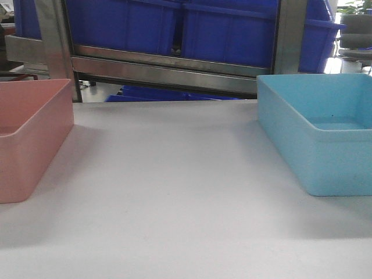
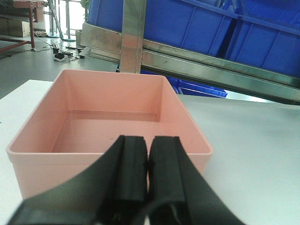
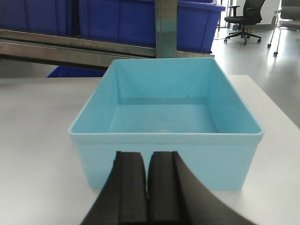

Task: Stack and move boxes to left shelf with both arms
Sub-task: 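Lower the left gripper onto the rim of the pink bin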

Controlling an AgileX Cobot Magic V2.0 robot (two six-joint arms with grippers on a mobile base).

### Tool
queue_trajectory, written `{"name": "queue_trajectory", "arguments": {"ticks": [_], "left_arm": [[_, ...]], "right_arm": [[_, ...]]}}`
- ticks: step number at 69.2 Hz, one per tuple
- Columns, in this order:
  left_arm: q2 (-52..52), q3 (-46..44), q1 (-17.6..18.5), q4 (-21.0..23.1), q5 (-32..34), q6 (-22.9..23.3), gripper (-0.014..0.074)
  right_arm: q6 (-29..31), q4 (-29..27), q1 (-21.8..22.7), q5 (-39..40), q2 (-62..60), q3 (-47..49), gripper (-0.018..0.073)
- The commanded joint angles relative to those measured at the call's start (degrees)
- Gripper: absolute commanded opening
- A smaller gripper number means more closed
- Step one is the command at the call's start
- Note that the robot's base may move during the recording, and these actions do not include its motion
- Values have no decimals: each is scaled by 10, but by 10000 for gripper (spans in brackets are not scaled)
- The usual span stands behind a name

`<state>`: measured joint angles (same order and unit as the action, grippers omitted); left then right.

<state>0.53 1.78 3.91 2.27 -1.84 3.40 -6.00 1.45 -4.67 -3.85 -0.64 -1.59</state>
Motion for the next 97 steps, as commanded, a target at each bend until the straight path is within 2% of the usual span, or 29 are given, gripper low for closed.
{"name": "queue_trajectory", "arguments": {"ticks": [1,29,39,42,48,55,67,82,89,97], "left_arm": [[10,16,3,4,53,1,-3],[10,16,3,4,56,1,-3],[10,8,3,4,124,1,-3],[7,-10,3,4,125,1,-3],[-19,-77,3,0,84,0,-3],[-82,-178,3,-35,5,0,-2],[-248,-364,3,-36,-116,0,0],[-443,-546,3,-48,-244,0,9],[-522,-612,3,-51,-288,0,128],[-595,-664,2,-84,-314,0,341]], "right_arm": [[4,5,3,50,-11,10,55],[4,5,3,50,-11,10,55],[4,5,3,50,-11,10,55],[4,5,3,50,-11,10,55],[4,5,3,50,-11,10,55],[4,5,3,50,-11,10,55],[4,5,3,50,-11,10,55],[4,5,3,50,-11,10,55],[4,5,3,50,-11,10,55],[4,5,3,50,-11,10,55]]}}
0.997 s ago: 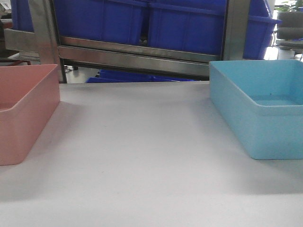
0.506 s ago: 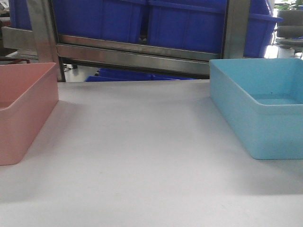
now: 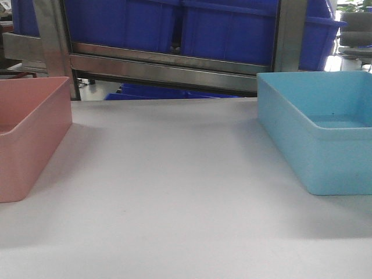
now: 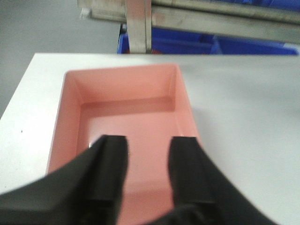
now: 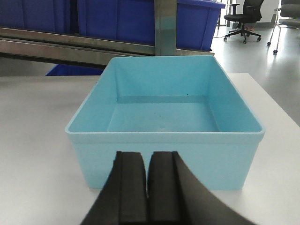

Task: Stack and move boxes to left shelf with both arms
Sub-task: 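Lower the left gripper onto the rim of the pink bin, then grip the pink bin wall with the left gripper and lift it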

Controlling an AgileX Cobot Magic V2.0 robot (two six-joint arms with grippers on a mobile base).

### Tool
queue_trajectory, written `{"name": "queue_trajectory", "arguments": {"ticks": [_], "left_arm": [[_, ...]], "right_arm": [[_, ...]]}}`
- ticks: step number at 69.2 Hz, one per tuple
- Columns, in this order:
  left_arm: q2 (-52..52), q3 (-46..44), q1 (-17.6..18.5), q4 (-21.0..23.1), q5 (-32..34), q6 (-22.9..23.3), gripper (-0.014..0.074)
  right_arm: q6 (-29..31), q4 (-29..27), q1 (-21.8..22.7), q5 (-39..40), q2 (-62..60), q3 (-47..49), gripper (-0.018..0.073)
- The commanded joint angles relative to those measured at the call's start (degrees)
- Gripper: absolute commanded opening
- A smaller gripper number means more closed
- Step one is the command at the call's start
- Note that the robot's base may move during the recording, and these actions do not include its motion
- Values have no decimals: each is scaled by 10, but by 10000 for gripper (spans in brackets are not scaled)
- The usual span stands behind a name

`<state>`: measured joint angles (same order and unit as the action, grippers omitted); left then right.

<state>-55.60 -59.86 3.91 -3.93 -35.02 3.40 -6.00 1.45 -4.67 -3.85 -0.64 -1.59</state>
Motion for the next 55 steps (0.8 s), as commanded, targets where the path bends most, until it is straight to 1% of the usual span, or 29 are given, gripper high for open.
{"name": "queue_trajectory", "arguments": {"ticks": [1,6,9,11,15,19,23,27,28,32,36,38,45,55], "left_arm": [[-40,-52,-1,-24,14,0,361],[-75,-76,-27,-29,-6,0,460],[-97,-91,-48,-27,-21,0,496],[-109,-100,-64,-22,-37,0,514],[-136,-120,-107,-6,-64,0,540],[-164,-137,-142,-3,-84,-4,542],[-189,-151,-178,13,-96,-34,542],[-224,-171,-210,50,-112,-85,541],[-232,-175,-215,59,-116,-100,541],[-266,-193,-233,93,-127,-136,540],[-302,-208,-244,131,-130,-168,533],[-318,-216,-247,138,-129,-181,533],[-378,-242,-247,140,-128,-210,533],[-462,-277,-247,143,-127,-211,533]], "right_arm": [[4,5,3,50,-11,10,55],[4,5,3,50,-11,10,55],[4,5,3,50,-11,10,55],[4,5,3,50,-11,10,55],[4,5,3,50,-11,10,55],[4,5,3,50,-11,10,55],[4,5,3,50,-11,10,55],[4,5,3,50,-11,10,55],[4,5,3,50,-11,10,55],[4,5,3,50,-11,10,55],[4,5,3,50,-11,10,55],[4,5,3,50,-11,10,55],[4,5,3,50,-11,10,55],[4,5,3,50,-11,10,55]]}}
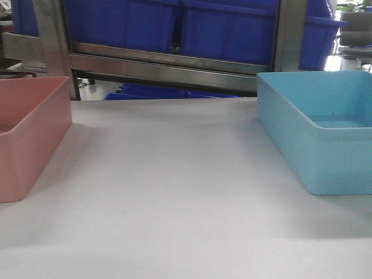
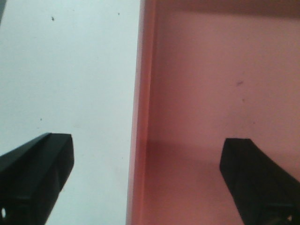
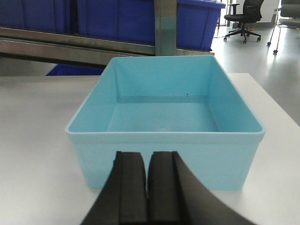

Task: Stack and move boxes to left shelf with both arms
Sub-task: 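Grip the pink bin wall with the left gripper and lift it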

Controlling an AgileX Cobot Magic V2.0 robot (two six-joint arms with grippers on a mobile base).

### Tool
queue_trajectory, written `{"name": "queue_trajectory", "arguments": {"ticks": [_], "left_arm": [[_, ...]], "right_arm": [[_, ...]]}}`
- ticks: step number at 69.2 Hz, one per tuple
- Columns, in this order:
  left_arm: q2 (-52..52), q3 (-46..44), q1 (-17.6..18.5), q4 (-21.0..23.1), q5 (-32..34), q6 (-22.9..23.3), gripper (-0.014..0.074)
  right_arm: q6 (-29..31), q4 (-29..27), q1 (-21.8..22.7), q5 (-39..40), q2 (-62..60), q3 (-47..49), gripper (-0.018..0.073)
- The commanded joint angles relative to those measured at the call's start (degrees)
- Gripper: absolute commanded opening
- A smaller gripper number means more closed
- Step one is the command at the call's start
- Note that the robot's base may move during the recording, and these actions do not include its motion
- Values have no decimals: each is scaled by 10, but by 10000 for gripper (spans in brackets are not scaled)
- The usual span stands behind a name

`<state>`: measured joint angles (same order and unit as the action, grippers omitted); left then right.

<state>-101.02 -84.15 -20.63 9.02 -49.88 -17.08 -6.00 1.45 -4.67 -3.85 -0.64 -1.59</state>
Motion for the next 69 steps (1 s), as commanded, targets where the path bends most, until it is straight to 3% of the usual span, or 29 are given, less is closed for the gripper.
{"name": "queue_trajectory", "arguments": {"ticks": [1,31,37,52,69], "left_arm": [[-14,-37,-1,15,22,-6,533],[-131,-44,-1,29,65,-6,516],[-131,-44,-1,29,68,-5,423],[-131,-51,-1,29,57,-5,-15],[-130,-88,-1,40,18,-1,-6]], "right_arm": [[4,5,3,50,-11,10,55],[4,5,3,50,-11,10,55],[4,5,3,50,-11,10,55],[4,5,3,50,-11,10,55],[4,5,3,50,-11,10,55]]}}
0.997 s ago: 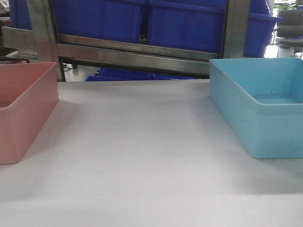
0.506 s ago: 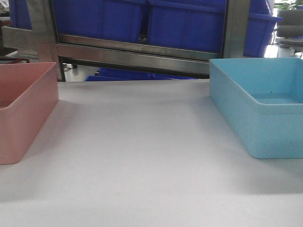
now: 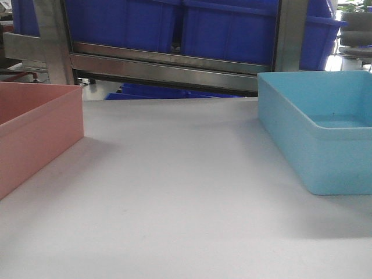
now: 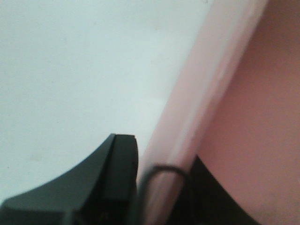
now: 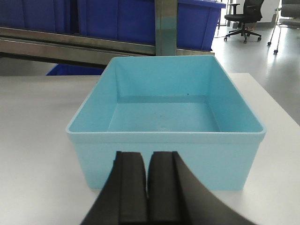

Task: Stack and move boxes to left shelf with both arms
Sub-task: 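Grip the pink bin wall with the left gripper and lift it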

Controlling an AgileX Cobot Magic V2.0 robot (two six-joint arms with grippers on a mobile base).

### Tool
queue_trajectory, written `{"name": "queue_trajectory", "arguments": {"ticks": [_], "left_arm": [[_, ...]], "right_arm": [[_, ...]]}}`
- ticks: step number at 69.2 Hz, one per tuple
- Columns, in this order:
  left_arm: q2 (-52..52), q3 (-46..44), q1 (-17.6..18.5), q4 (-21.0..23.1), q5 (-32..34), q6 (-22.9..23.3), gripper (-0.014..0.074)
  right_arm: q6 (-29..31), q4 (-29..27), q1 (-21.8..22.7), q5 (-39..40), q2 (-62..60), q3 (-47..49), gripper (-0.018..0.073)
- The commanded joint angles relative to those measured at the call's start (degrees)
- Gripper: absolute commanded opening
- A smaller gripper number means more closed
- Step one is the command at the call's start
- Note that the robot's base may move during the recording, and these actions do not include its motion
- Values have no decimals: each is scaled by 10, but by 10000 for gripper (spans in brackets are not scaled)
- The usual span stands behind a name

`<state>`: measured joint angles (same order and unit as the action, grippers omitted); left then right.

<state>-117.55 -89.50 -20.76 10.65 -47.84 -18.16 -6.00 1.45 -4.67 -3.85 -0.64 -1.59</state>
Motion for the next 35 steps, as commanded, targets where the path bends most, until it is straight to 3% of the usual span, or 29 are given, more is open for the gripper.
{"name": "queue_trajectory", "arguments": {"ticks": [1,21,35], "left_arm": [[37,-38,0,25,-6,12,-6],[116,-78,23,31,-79,123,-6],[189,-78,65,32,-122,211,-6]], "right_arm": [[4,5,3,50,-11,10,55],[4,5,3,50,-11,10,55],[4,5,3,50,-11,10,55]]}}
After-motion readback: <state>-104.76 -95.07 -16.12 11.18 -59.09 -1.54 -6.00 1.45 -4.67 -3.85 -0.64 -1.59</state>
